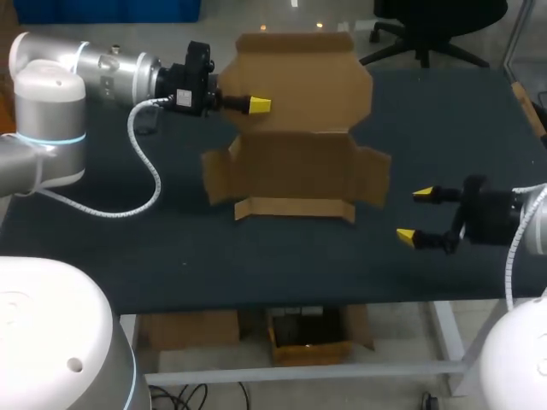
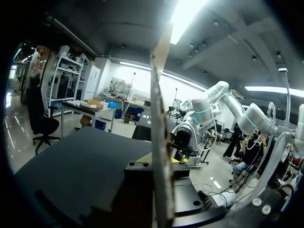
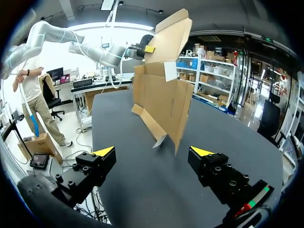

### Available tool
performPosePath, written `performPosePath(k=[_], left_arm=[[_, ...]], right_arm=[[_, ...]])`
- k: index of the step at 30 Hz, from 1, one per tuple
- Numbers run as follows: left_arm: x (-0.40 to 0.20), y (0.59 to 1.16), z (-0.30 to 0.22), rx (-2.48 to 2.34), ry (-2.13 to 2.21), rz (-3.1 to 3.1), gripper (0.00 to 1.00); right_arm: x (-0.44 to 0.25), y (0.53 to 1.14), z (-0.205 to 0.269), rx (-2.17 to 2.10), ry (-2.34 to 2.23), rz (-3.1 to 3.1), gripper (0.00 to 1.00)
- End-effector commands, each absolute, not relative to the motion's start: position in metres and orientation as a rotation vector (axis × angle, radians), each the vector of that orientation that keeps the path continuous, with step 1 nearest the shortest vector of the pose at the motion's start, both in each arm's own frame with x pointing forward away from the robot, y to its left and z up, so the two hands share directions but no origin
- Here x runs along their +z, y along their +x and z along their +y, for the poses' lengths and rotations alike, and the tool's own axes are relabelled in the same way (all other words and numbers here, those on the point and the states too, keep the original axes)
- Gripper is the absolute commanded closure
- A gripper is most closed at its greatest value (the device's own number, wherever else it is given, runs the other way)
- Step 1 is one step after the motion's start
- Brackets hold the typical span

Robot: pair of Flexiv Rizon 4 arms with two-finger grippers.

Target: Assemble the packaging by folding the flat box into shape, placing the metal phone stand inside, and closing the box properly

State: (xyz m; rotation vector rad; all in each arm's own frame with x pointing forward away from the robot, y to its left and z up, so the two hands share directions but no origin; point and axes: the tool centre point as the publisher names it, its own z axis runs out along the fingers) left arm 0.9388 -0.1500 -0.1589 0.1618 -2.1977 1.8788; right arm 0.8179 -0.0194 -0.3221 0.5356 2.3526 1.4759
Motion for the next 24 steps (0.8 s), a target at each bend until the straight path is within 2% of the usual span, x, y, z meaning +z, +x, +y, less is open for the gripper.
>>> performPosePath(k=[1,24], left_arm=[[-0.161,0.946,-0.149,1.867,0.146,-2.189,1.00],[-0.169,0.957,-0.148,1.889,0.201,-2.235,1.00]], right_arm=[[-0.321,0.817,-0.018,1.472,0.533,2.351,0.00],[-0.330,0.816,-0.013,1.465,0.525,2.366,0.00]])
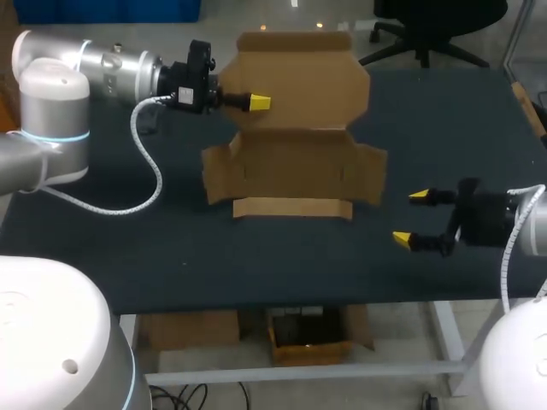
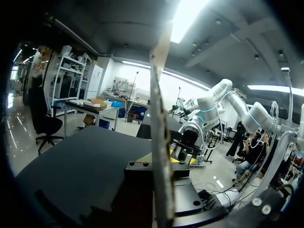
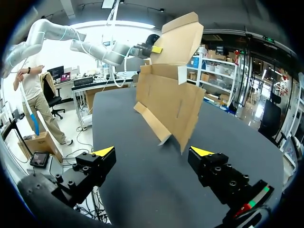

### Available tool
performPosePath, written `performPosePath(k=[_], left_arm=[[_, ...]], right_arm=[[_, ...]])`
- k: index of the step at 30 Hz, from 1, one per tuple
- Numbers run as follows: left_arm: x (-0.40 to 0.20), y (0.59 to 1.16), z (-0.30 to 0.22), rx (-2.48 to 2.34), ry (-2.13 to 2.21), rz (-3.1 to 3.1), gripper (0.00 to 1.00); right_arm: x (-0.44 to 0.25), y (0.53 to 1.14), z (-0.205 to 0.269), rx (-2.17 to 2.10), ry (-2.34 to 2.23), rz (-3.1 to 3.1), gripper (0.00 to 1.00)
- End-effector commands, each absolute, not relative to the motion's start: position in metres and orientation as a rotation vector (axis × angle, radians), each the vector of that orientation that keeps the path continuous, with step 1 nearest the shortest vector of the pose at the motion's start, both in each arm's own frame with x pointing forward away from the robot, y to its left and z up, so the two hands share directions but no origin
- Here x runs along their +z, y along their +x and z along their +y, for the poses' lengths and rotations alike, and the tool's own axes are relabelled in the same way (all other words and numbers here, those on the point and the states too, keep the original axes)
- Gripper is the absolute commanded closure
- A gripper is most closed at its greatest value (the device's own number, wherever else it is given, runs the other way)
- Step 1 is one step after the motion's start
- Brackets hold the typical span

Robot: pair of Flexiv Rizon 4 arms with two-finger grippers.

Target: Assemble the packaging by folding the flat box into shape, placing the metal phone stand inside, and closing the box properly

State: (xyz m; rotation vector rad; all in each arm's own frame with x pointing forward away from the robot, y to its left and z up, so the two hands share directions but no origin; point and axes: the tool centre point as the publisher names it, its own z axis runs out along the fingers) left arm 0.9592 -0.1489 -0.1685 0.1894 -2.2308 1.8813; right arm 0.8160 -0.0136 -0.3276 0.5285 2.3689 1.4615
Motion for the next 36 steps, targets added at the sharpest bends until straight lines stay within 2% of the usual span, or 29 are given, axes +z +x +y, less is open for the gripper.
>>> performPosePath(k=[1,36], left_arm=[[-0.169,0.957,-0.148,1.891,0.207,-2.240,1.00],[-0.178,0.953,-0.143,1.921,0.172,-2.281,1.00]], right_arm=[[-0.330,0.816,-0.012,1.466,0.524,2.367,0.00],[-0.335,0.816,0.007,1.453,0.498,2.377,0.00]])
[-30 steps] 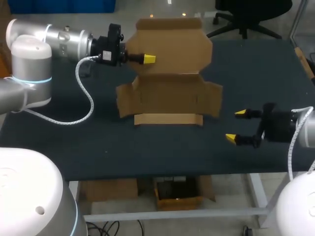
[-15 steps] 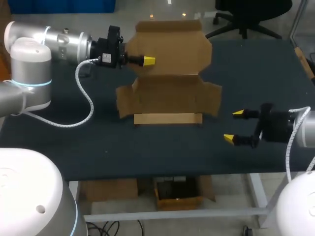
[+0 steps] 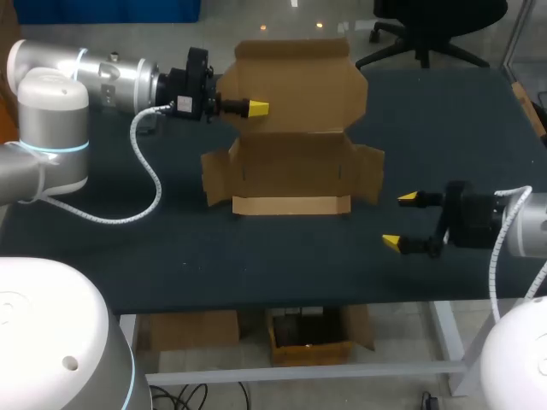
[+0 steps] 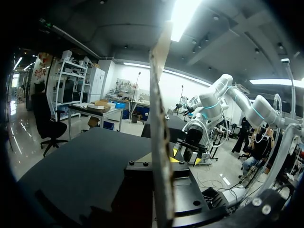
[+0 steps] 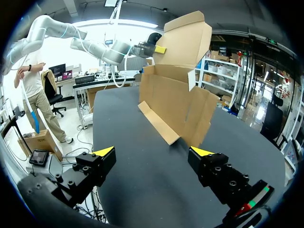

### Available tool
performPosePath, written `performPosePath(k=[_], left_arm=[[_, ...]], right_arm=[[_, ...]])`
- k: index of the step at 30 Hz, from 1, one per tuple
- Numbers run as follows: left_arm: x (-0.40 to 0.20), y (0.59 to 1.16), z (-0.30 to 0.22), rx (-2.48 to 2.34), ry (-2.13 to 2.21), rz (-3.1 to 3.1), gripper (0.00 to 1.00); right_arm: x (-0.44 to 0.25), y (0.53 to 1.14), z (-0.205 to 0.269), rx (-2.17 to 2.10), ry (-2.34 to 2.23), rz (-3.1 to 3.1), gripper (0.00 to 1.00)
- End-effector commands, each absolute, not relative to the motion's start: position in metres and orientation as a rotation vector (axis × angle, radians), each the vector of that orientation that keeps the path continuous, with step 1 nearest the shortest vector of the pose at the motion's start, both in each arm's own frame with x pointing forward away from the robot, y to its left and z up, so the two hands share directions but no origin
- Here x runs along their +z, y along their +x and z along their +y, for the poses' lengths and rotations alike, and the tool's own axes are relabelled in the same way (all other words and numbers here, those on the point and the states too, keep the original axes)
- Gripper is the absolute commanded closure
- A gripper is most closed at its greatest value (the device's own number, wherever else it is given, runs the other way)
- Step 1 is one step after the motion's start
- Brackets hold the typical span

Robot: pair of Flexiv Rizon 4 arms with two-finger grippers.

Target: Assemble the packaging by folding the flat box into shape, placing the metal phone stand inside, and closing the box properly

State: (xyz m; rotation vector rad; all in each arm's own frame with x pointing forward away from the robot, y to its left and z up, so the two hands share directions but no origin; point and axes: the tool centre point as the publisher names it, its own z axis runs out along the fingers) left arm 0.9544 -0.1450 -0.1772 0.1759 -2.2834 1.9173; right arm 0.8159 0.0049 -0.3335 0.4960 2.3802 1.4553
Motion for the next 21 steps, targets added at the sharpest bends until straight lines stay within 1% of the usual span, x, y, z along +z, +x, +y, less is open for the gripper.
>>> performPosePath(k=[1,21], left_arm=[[-0.179,0.953,-0.143,1.922,0.171,-2.281,1.00],[-0.179,0.953,-0.143,1.922,0.168,-2.281,1.00]], right_arm=[[-0.335,0.816,0.008,1.455,0.498,2.376,0.00],[-0.338,0.819,0.033,1.447,0.616,2.342,0.00]])
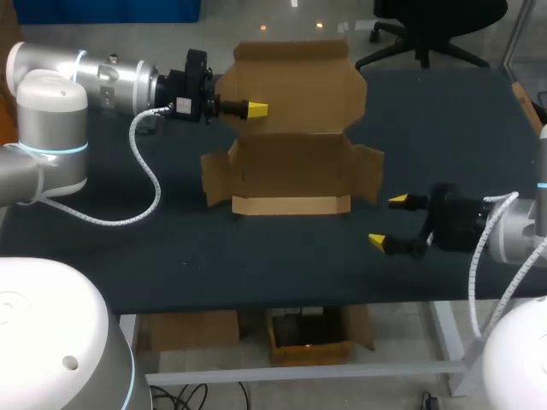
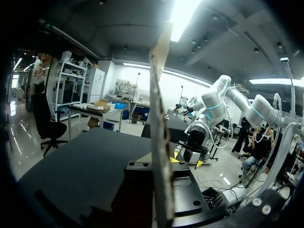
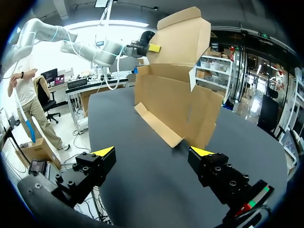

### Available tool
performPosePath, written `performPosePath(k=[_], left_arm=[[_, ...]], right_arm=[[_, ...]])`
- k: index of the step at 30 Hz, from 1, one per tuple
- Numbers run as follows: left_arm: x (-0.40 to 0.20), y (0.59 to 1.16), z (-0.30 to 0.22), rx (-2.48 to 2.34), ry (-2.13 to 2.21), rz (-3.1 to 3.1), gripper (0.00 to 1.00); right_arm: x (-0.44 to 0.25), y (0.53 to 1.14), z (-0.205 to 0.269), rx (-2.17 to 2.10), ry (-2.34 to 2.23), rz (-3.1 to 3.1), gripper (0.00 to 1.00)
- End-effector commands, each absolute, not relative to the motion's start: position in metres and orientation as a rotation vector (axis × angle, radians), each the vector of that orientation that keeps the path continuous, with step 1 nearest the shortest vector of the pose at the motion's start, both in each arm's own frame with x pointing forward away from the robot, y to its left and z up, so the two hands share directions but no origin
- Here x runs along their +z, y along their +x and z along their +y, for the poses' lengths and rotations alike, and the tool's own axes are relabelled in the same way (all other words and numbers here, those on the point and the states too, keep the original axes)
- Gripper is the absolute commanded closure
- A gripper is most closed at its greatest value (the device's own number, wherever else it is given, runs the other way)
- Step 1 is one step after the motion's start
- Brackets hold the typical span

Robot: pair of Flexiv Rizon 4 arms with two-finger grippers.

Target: Assemble the packaging by folding the flat box into shape, placing the metal phone stand inside, and closing the box properly

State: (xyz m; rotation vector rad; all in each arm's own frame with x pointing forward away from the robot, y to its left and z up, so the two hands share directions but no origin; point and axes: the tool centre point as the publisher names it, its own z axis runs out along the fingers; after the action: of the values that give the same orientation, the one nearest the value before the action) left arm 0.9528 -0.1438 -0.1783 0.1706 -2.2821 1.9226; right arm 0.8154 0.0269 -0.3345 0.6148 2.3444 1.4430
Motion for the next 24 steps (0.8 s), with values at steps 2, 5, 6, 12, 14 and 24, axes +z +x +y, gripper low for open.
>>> performPosePath(k=[2,5,6,12,14,24], left_arm=[[-0.179,0.953,-0.143,1.922,0.168,-2.281,1.00],[-0.179,0.953,-0.143,1.922,0.168,-2.281,1.00],[-0.179,0.953,-0.143,1.922,0.168,-2.281,1.00],[-0.179,0.953,-0.143,1.922,0.168,-2.281,1.00],[-0.179,0.953,-0.143,1.922,0.168,-2.281,1.00],[-0.179,0.953,-0.143,1.922,0.168,-2.281,1.00]], right_arm=[[-0.339,0.818,0.036,1.453,0.613,2.345,0.00],[-0.341,0.818,0.040,1.462,0.613,2.350,0.04],[-0.342,0.818,0.042,1.468,0.616,2.350,0.58],[-0.344,0.819,0.051,1.479,0.614,2.359,1.00],[-0.344,0.819,0.054,1.482,0.610,2.362,1.00],[-0.344,0.818,0.074,1.473,0.630,2.349,1.00]])
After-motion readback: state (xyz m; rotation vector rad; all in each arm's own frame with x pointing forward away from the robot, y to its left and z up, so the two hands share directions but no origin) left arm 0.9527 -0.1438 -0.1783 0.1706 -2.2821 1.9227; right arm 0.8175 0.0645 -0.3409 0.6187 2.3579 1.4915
